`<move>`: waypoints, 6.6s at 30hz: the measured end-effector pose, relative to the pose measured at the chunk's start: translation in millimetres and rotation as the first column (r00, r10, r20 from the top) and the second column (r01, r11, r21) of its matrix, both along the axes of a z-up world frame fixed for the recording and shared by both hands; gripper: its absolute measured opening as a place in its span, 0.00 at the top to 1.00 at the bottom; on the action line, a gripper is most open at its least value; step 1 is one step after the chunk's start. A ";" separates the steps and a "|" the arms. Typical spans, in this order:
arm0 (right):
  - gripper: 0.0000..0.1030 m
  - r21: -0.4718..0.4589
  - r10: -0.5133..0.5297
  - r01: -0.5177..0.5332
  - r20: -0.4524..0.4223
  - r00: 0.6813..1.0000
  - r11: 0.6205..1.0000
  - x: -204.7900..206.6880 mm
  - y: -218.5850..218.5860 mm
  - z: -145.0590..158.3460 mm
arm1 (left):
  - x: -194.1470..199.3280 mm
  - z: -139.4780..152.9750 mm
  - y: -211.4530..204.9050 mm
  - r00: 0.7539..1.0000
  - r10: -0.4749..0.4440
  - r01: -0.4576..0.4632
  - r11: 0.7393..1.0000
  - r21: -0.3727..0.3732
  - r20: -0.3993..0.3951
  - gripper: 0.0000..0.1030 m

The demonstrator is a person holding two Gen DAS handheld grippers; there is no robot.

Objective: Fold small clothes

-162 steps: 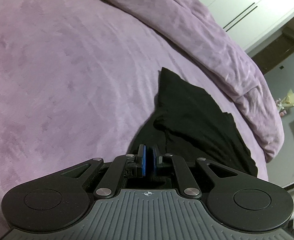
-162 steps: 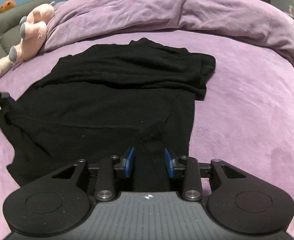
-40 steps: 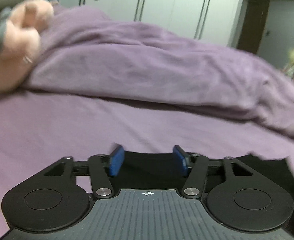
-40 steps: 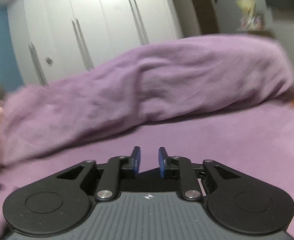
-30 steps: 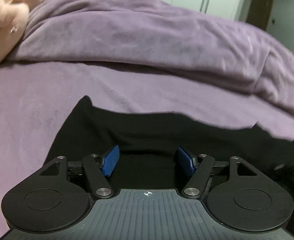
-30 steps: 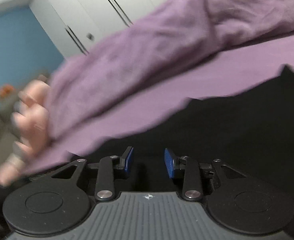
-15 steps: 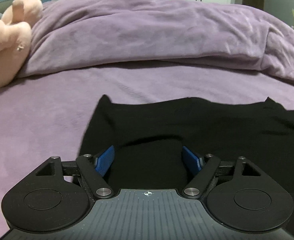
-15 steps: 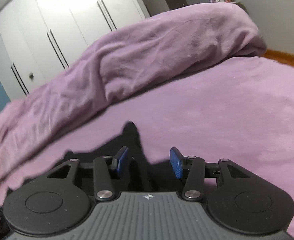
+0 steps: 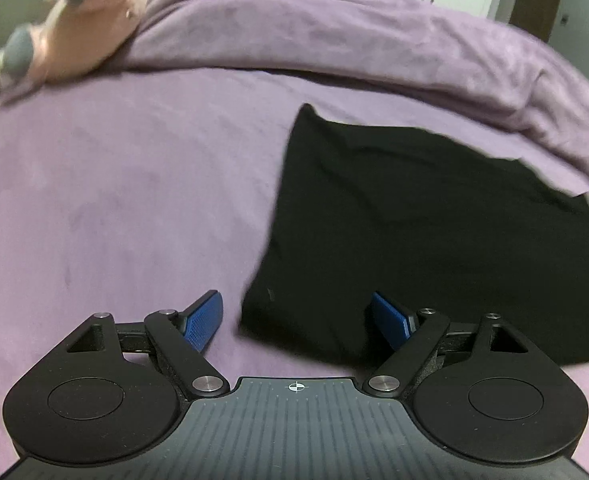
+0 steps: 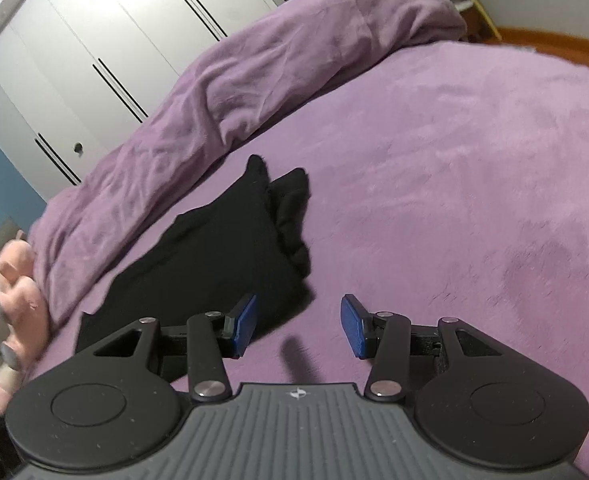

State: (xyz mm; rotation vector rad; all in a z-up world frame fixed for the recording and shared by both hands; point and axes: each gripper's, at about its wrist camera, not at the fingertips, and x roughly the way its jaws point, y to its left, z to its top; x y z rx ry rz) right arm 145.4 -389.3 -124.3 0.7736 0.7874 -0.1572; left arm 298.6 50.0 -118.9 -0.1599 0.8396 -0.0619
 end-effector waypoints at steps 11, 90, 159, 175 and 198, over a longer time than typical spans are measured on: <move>0.56 -0.017 0.018 -0.018 0.004 1.000 1.000 11.9 30.8 10.3 | 7.6 -3.2 26.4 0.999 0.034 -0.046 0.927 -0.372 -0.038 0.17; 0.89 -0.119 0.189 -0.179 0.075 0.979 0.977 64.8 83.0 18.6 | 10.4 37.3 -142.6 0.914 -0.405 0.384 0.855 -0.348 0.013 0.61; 0.42 0.286 0.368 -0.348 -0.018 0.930 0.893 188.8 92.8 -45.4 | 35.8 26.1 -62.7 0.996 0.021 -0.040 0.974 -0.224 -0.088 0.10; 0.70 0.159 0.435 -0.436 0.047 0.899 0.886 208.5 123.1 -29.6 | 43.4 17.4 -72.5 0.998 0.020 -0.032 0.981 -0.192 -0.067 0.09; 0.91 -0.500 0.387 -0.434 -0.202 0.900 0.749 171.6 80.7 11.1 | 29.5 26.0 -163.2 0.986 -0.142 0.128 0.980 -0.154 -0.086 0.09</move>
